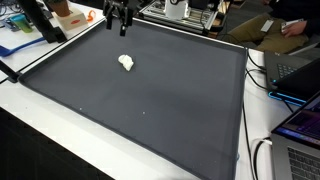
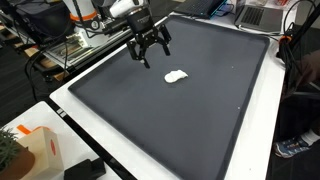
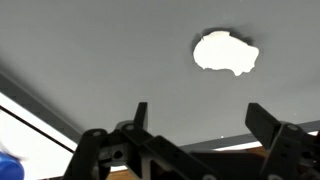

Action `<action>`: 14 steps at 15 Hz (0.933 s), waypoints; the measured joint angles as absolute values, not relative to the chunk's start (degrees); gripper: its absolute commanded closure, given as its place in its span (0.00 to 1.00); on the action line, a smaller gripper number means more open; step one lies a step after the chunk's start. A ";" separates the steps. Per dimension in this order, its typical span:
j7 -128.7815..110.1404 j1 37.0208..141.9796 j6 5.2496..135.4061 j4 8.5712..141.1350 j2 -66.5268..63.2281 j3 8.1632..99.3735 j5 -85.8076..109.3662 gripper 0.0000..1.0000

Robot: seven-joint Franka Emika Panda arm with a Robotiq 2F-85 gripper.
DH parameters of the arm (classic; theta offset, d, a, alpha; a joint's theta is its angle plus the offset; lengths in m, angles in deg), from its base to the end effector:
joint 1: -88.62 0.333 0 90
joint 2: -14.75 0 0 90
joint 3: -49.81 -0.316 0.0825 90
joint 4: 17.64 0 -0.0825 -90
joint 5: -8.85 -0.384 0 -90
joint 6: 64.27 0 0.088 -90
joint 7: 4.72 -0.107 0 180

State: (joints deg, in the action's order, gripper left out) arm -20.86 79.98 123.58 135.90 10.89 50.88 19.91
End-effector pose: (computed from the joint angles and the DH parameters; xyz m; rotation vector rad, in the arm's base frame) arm 0.4524 -0.0577 0.2715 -3.0048 0.3813 -0.8211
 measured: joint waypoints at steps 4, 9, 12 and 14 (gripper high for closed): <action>-19.38 81.97 123.83 136.02 10.16 50.32 16.27 0.00; -17.83 83.15 128.66 136.27 8.48 50.01 14.02 0.00; -17.84 84.06 134.09 137.13 5.96 49.35 13.66 0.00; -17.22 84.91 138.51 137.51 3.76 49.13 12.11 0.00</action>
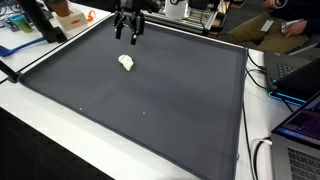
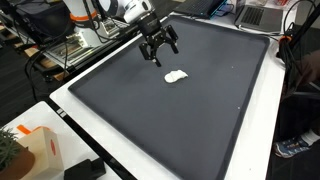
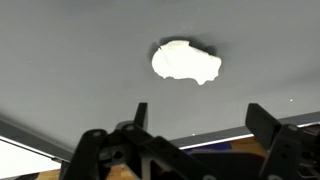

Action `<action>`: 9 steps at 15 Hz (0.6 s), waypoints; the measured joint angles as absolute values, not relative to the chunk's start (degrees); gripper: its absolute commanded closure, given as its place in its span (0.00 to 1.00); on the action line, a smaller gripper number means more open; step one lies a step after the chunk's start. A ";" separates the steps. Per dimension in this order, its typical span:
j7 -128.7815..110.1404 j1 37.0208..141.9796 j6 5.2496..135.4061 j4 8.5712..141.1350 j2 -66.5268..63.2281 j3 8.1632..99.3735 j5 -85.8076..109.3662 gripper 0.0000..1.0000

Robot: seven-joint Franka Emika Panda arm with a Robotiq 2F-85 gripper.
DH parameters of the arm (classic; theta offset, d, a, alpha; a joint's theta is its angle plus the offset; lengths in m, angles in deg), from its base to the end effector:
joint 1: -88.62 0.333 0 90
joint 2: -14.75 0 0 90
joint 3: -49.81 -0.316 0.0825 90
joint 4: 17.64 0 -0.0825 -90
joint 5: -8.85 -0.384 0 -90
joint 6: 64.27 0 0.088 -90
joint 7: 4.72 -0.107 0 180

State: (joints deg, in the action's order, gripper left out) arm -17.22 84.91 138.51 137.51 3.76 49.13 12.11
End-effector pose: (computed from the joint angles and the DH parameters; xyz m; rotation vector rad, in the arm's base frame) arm 0.4473 -0.0166 0.2411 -2.9118 0.3102 -0.9651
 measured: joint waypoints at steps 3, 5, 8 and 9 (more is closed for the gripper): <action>-13.75 87.66 146.64 137.53 -0.12 50.01 6.78 0.00; -12.24 89.01 150.12 137.48 -2.47 50.00 4.11 0.00; -12.21 89.14 150.28 137.12 -2.92 49.83 3.93 0.00; -12.21 89.13 150.28 136.96 -2.90 49.84 3.93 0.00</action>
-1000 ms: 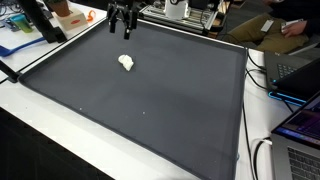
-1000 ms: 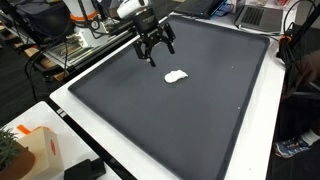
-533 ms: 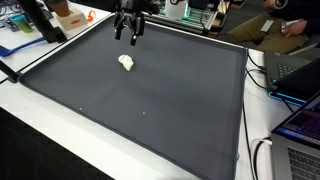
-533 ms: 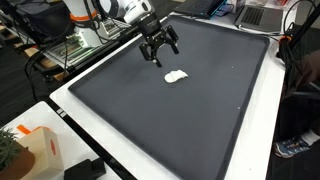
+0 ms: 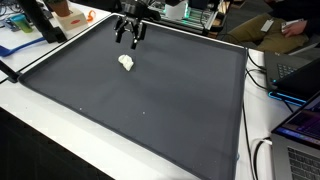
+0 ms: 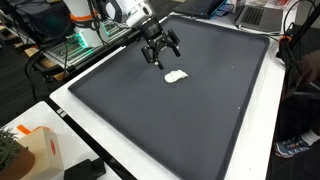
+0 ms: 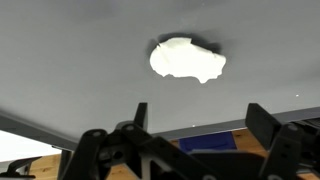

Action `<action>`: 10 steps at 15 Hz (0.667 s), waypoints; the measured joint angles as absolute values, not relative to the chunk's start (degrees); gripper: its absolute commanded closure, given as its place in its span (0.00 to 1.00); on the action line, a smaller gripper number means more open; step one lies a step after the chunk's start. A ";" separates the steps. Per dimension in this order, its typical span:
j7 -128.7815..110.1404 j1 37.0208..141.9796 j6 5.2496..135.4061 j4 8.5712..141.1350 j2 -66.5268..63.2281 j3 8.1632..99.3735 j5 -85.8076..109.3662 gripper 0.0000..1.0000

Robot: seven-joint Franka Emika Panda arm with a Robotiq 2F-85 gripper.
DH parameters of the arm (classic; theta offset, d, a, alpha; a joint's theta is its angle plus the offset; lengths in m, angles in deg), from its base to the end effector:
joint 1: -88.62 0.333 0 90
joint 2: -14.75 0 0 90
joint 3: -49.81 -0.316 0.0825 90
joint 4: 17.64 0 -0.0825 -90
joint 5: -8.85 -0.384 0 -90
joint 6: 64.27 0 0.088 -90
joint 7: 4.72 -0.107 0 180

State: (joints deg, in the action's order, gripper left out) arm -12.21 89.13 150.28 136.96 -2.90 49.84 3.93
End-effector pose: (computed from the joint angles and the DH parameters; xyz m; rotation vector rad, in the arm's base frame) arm 0.4447 -0.0077 0.2198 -2.8862 0.3068 -1.1212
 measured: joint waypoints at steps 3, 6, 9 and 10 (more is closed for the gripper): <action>-12.21 89.14 149.46 136.21 -2.90 49.86 3.92 0.00; -12.15 89.13 146.99 134.66 -2.84 50.00 3.92 0.00; -11.98 89.13 143.57 132.92 -2.79 50.00 3.92 0.00; -11.89 89.14 142.42 132.37 -2.79 50.00 3.92 0.00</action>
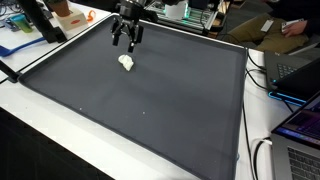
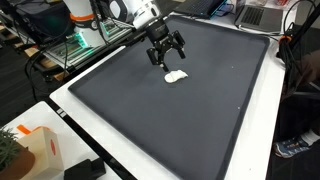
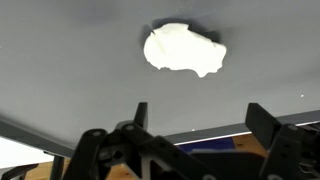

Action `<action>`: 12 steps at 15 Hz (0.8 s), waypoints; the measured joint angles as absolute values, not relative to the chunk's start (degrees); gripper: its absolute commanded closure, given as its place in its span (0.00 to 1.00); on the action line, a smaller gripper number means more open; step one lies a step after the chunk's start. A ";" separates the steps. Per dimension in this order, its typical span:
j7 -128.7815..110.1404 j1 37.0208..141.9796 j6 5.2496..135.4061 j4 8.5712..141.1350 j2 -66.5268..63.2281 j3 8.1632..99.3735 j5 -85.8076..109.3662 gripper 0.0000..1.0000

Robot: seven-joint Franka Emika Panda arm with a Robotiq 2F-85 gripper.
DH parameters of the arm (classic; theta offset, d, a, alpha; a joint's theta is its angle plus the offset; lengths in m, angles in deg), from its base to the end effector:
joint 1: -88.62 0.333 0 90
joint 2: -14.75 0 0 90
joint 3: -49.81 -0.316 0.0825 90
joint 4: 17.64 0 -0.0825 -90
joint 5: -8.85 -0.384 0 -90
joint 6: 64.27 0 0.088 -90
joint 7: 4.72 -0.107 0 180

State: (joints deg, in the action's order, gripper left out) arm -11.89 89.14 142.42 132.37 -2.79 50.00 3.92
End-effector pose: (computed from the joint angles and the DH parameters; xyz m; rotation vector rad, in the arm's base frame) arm 0.4726 -0.0082 0.2247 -2.9143 0.3064 -1.0397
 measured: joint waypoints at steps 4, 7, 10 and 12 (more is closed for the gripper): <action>-10.28 89.43 137.66 129.65 -2.81 50.87 3.59 0.00; -9.74 90.13 133.57 127.48 -2.79 52.20 3.30 0.00; -9.74 91.54 128.62 125.36 -2.62 53.89 2.98 0.00; -9.76 92.85 125.60 124.17 -2.57 55.41 2.94 0.00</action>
State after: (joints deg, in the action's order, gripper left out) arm -9.76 92.85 125.60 124.17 -2.57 55.41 2.94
